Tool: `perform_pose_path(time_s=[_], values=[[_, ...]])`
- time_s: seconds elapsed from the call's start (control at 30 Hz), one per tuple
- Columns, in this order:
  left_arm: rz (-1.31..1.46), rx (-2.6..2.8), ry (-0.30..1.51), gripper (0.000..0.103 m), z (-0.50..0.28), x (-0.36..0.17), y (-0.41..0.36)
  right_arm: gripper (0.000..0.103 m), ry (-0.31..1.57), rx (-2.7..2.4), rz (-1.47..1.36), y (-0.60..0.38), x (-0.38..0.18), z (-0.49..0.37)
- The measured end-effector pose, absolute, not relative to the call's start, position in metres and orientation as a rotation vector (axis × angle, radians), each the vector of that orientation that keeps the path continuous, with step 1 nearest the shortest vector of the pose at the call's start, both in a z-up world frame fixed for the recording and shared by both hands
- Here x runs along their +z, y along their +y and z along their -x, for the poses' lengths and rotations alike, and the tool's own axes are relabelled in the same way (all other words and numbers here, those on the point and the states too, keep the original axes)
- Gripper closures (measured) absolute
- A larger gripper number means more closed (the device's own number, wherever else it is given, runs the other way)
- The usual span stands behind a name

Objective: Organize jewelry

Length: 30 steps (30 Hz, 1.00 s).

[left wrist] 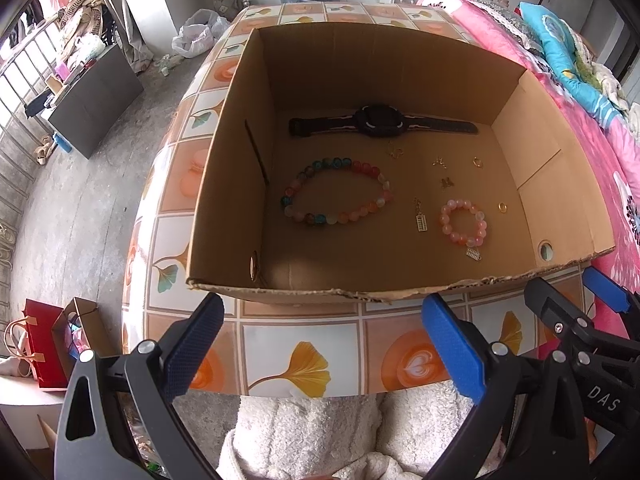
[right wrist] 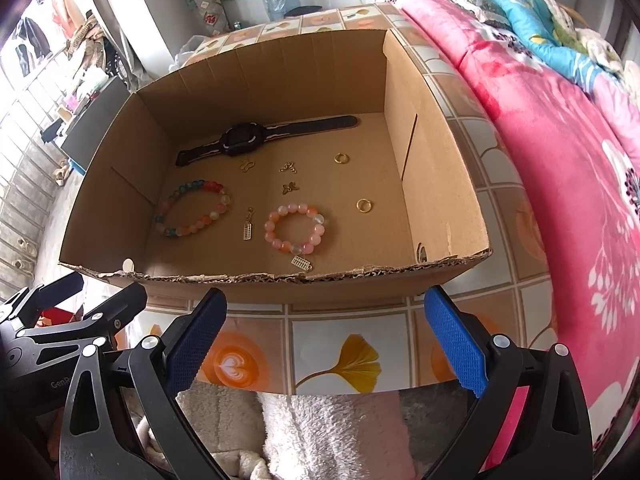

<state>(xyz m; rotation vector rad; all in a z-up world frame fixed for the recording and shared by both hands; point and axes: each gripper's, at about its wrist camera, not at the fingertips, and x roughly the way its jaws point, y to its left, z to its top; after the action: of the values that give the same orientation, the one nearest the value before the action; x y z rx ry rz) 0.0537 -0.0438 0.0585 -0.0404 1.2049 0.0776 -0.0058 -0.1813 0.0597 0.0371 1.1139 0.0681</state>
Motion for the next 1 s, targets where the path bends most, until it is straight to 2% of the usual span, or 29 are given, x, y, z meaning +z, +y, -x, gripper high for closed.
perform_pose_path(time_s=[1.0], values=[[0.017,0.079,1.178,0.006,-0.0457,0.0589,-0.053,0.008,1.101,0.064,-0.007,-0.189,0.0617,0.0119]])
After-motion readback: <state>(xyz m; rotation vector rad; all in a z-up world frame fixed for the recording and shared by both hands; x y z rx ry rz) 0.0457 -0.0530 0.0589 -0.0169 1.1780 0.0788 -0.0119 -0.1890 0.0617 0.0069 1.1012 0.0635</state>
